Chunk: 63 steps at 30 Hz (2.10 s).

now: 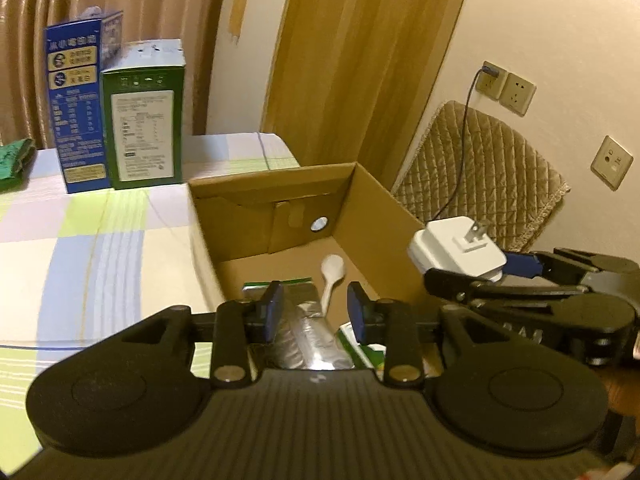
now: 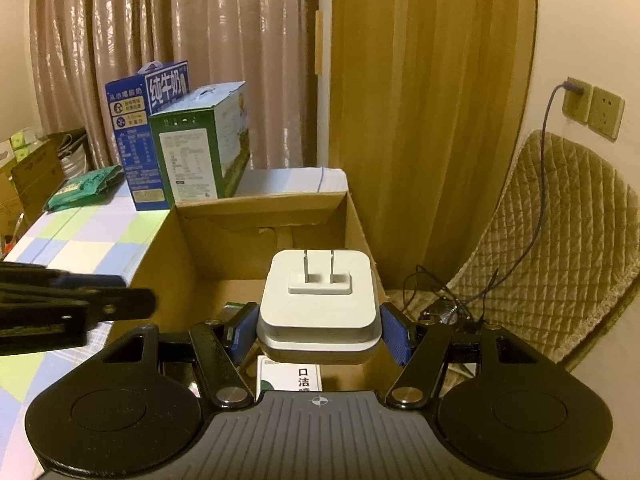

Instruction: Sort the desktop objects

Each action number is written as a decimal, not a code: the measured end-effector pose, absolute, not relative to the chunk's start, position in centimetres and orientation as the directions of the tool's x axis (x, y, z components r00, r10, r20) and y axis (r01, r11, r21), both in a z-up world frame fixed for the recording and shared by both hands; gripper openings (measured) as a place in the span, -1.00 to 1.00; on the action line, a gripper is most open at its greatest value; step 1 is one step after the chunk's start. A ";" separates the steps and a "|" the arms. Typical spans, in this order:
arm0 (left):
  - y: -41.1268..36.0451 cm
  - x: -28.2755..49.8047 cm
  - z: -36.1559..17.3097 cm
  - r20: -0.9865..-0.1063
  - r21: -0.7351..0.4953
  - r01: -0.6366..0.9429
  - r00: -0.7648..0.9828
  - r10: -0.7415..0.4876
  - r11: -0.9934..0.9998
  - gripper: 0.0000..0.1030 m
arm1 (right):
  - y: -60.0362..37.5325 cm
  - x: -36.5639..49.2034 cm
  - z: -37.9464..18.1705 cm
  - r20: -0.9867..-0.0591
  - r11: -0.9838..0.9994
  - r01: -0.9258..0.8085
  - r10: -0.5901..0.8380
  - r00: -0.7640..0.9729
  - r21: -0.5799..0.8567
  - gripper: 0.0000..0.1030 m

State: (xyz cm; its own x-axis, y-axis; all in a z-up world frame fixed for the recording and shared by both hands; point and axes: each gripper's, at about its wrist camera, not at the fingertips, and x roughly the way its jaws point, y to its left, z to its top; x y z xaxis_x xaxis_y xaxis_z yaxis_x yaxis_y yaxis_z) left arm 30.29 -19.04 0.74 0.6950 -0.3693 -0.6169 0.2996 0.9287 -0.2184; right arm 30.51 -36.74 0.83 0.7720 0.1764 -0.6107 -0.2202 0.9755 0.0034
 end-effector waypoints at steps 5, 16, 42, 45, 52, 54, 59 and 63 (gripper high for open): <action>-17.7 28.7 0.8 -0.613 -0.195 0.279 0.714 -0.338 0.940 -0.39 | -36.6 30.6 0.7 -0.616 0.974 -0.224 0.190 0.764 0.023 0.20; -15.4 26.7 1.6 -0.587 -0.174 0.231 0.756 -0.289 0.957 0.43 | -36.0 32.5 2.5 -0.546 0.959 -0.232 0.284 0.788 0.163 0.55; -12.6 13.5 5.3 -0.583 -0.188 0.138 0.781 -0.224 0.972 0.98 | -35.6 14.1 7.1 -0.630 0.985 -0.171 0.151 0.762 0.029 0.97; -12.7 11.5 5.7 -0.591 -0.190 0.149 0.772 -0.234 0.971 0.98 | -35.1 11.9 7.2 -0.644 0.985 -0.172 0.136 0.753 0.008 0.97; -13.2 7.7 6.2 -0.592 -0.171 0.169 0.770 -0.239 0.971 0.98 | -34.9 7.9 6.8 -0.656 0.988 -0.156 0.126 0.744 0.012 0.97; -13.3 6.7 6.2 -0.592 -0.175 0.167 0.770 -0.239 0.970 0.98 | -34.9 6.9 6.7 -0.659 0.987 -0.157 0.127 0.741 0.014 0.97; -13.7 4.6 5.8 -0.614 -0.112 0.149 0.767 -0.187 0.982 0.98 | -34.4 4.6 6.6 -0.652 0.987 -0.161 0.120 0.748 -0.003 0.97; -14.1 3.1 5.4 -0.619 -0.052 0.135 0.773 -0.138 0.989 0.98 | -34.3 3.4 6.6 -0.645 0.988 -0.151 0.128 0.754 0.019 0.97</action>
State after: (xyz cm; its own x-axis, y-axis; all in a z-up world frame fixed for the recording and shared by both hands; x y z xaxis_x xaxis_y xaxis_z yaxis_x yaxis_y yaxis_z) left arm 3.15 -14.13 5.36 0.7733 -0.1383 -0.6188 0.1352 0.9894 -0.0521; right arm 3.36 -34.35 6.56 0.7535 0.1277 -0.6449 -0.1511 0.9883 0.0192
